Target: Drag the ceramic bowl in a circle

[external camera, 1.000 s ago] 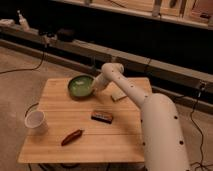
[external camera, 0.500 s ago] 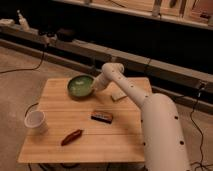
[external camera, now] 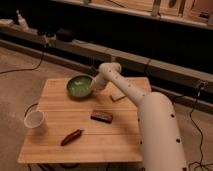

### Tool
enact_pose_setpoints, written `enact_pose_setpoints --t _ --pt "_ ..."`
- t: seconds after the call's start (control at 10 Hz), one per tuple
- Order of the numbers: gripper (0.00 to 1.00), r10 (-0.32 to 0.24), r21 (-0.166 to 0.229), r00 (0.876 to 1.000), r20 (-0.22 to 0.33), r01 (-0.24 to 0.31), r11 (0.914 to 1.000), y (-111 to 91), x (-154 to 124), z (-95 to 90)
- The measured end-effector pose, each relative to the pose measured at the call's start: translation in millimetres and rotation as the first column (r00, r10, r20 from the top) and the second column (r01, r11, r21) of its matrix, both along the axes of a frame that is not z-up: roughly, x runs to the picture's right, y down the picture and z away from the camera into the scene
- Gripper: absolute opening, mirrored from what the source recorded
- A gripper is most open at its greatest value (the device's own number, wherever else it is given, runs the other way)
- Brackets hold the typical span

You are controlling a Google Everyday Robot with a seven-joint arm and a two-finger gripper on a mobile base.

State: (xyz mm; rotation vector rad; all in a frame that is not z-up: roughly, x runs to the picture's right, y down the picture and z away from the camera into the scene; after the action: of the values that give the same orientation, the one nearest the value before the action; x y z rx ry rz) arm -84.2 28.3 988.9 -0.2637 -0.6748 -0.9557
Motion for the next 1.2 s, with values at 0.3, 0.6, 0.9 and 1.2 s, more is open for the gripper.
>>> enact_pose_setpoints --t 0.3,0.6,0.9,1.2 --pt "0.00 -0.152 -0.035 0.988 -0.033 0.151 0.9879 17.8 -34.6 -1.7" --pt "0.00 -0.238 -0.049 0.970 -0.041 0.236 0.9705 22.5 -63.1 -15.4" --pt "0.00 -0.280 -0.051 0.958 -0.069 0.277 0.9596 17.8 -71.2 -34.9" --pt "0.00 -0.311 -0.072 0.946 -0.096 0.305 0.9496 27.7 -74.4 -51.1"
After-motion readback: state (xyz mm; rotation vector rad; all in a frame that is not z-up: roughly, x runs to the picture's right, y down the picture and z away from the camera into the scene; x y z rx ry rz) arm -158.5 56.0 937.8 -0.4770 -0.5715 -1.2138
